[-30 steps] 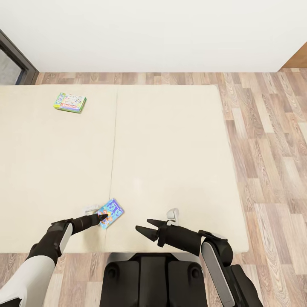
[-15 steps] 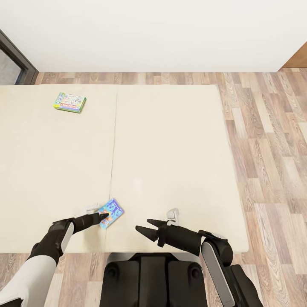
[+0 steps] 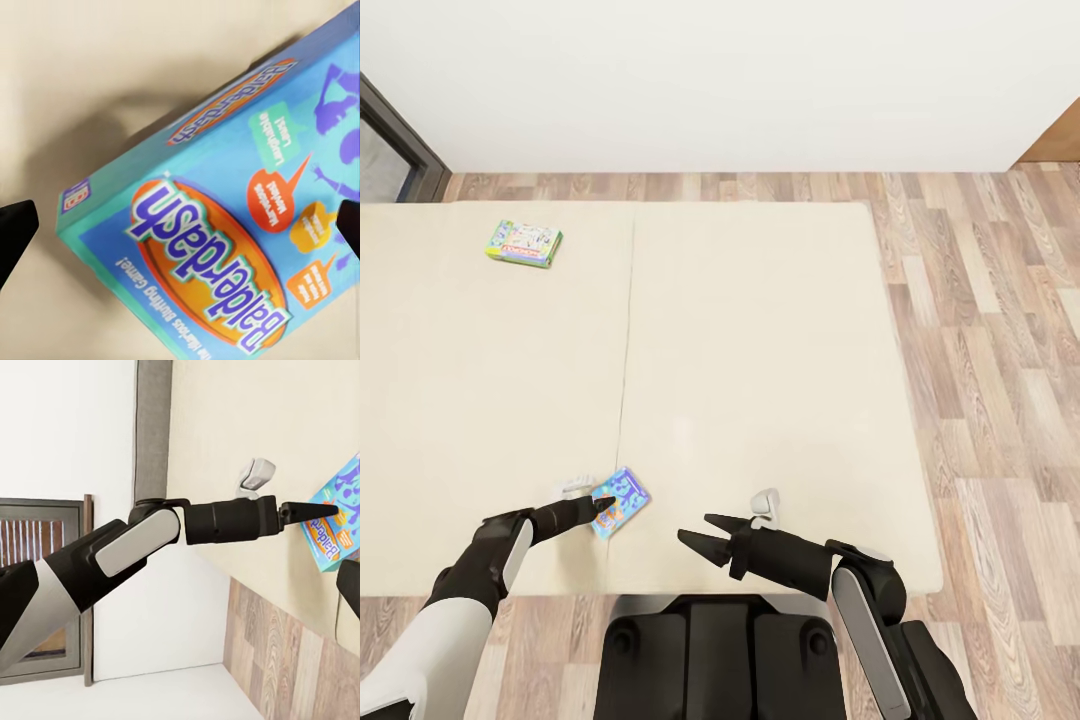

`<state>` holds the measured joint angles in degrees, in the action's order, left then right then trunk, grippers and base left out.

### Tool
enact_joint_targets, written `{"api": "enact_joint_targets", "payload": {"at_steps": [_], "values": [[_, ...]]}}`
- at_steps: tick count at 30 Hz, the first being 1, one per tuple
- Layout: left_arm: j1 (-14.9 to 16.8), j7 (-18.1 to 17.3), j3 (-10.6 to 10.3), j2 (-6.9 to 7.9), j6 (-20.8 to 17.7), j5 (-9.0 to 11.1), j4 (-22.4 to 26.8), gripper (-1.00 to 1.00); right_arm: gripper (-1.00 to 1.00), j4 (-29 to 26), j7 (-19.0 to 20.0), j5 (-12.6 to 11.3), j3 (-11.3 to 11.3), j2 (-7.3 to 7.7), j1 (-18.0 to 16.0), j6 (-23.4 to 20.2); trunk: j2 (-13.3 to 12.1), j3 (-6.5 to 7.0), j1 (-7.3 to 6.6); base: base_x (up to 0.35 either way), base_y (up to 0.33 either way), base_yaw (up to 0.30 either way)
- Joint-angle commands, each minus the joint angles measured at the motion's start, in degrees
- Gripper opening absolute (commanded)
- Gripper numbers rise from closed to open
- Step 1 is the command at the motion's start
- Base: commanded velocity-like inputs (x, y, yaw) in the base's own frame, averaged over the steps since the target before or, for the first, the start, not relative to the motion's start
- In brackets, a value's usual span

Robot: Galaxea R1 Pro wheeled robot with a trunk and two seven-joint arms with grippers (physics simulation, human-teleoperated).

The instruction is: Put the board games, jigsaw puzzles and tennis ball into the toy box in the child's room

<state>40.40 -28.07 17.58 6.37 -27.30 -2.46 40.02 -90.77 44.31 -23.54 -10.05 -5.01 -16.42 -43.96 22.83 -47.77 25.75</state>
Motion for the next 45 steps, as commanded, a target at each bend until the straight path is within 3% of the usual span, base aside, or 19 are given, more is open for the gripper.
{"api": "enact_joint_targets", "payload": {"at_steps": [1,28,45], "values": [[0.0,-0.4,0.3,-0.04,-0.4,-0.3,0.1,1.00,1.00,0.0,0.0,-0.2,0.0,-0.02,0.0,-0.3,0.1,-0.01,0.04,0.000,0.000,-0.031],[0.0,-0.4,0.3,-0.13,-0.5,-0.3,0.1,1.00,1.00,0.0,0.0,-0.2,0.1,-0.01,0.0,-0.3,0.1,0.16,0.04,0.000,-0.001,-0.004],[0.0,-0.5,0.2,-0.19,-0.4,-0.3,0.5,1.00,1.00,0.0,0.0,-0.2,0.0,-0.07,0.0,-0.3,0.1,0.16,0.04,0.000,-0.120,0.000]]}}
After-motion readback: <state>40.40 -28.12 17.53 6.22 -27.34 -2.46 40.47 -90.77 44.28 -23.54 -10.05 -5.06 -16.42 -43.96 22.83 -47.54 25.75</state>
